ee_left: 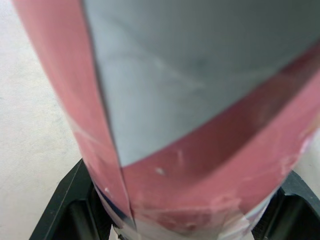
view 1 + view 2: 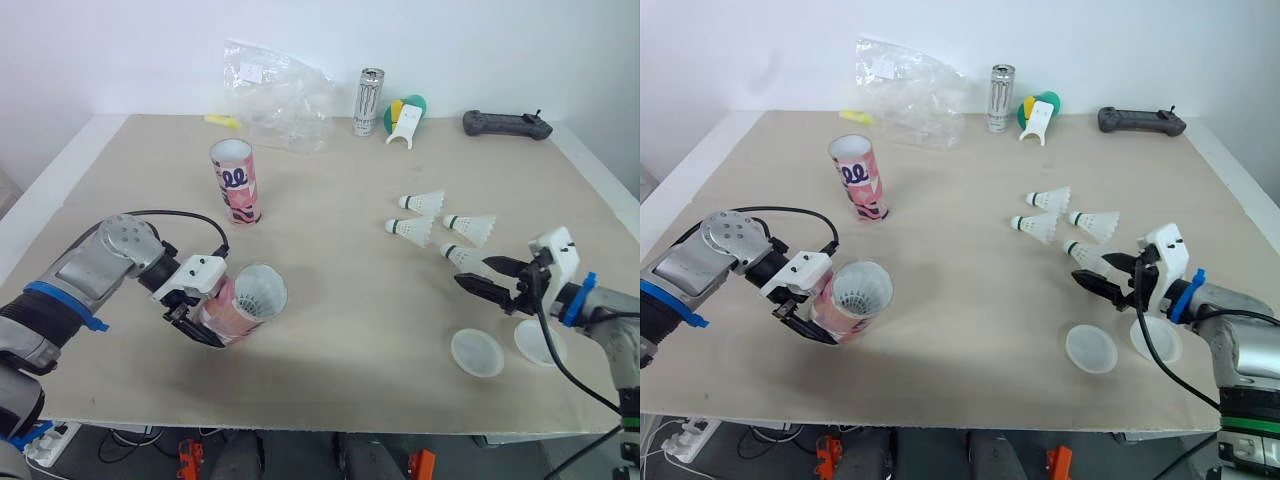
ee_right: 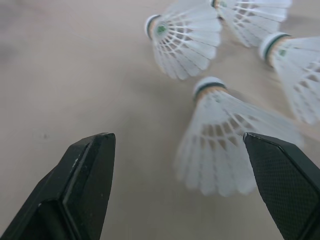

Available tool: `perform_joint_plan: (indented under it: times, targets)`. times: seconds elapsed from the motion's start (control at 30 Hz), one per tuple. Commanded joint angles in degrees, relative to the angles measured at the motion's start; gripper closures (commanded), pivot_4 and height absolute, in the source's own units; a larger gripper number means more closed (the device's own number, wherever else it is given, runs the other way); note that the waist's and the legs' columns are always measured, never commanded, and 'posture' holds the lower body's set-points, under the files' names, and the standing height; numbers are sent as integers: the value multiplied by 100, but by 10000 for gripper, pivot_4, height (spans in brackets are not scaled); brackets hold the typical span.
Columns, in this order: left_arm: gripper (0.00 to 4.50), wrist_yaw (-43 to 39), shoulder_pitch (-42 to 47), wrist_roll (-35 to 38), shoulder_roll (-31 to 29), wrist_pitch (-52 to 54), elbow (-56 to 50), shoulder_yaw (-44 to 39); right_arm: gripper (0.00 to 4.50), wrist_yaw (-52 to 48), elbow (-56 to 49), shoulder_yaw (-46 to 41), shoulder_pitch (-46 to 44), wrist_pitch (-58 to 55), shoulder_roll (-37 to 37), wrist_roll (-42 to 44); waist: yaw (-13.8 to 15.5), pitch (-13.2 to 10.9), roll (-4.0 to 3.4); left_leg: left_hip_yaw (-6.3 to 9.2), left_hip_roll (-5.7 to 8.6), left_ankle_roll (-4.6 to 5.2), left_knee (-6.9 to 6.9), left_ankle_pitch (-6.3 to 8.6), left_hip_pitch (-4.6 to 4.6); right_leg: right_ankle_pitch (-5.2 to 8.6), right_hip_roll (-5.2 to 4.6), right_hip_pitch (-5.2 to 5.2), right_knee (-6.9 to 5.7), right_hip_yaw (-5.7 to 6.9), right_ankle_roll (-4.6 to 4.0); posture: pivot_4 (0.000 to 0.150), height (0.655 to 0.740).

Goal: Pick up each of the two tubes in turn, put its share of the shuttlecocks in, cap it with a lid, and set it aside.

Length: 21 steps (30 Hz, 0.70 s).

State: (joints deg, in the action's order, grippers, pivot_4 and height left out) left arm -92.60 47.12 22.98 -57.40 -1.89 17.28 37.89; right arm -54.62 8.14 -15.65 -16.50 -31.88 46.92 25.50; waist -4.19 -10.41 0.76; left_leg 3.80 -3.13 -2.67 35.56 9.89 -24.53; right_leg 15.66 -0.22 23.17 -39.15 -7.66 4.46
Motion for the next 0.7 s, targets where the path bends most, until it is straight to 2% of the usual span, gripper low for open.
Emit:
perform_joint_plan:
  times: [0.03,0.07,0.27,0.3,0.5,0.6,0.7]
  targets:
    - [16867,10,-28,-9,-95,58,-68,-28,6204,-1,48,-16,-151,127,16,-18,4,0,0,1,0,0,0,0,-1,1,0,0,0,1,0,1500,7400]
    - [16867,10,-33,-14,-92,69,-76,-36,7837,22,110,-23,-180,153,15,-28,3,0,0,1,0,0,0,0,-2,2,0,0,0,1,0,1500,7400]
    - [16867,10,-78,-4,-88,144,-173,-71,37424,115,211,-112,-96,277,59,-78,1,0,0,1,1,0,-2,0,-1,3,0,1,1,0,1,1500,7400]
    - [16867,10,-82,-2,-85,151,-179,-77,43759,74,130,-149,-21,290,74,-43,2,0,0,1,1,0,-2,0,-2,3,0,1,1,1,1,1500,7400]
    - [16867,10,-80,-9,-76,153,-176,-77,44750,206,-712,-567,382,189,358,20,1,-3,-8,1,3,0,-4,0,-3,5,-1,1,1,0,1,1500,7400]
    - [16867,10,-59,-13,-72,138,-149,-63,44750,137,-2072,-840,455,-171,859,250,0,-17,-41,1,4,0,-4,0,-3,4,-2,2,0,-1,2,1500,7400]
    - [16867,10,-30,-25,-42,126,-107,-55,44750,105,-3047,-487,-49,-323,1133,497,-22,-15,-54,1,5,0,-6,0,1,4,-2,4,-1,-4,2,1500,7400]
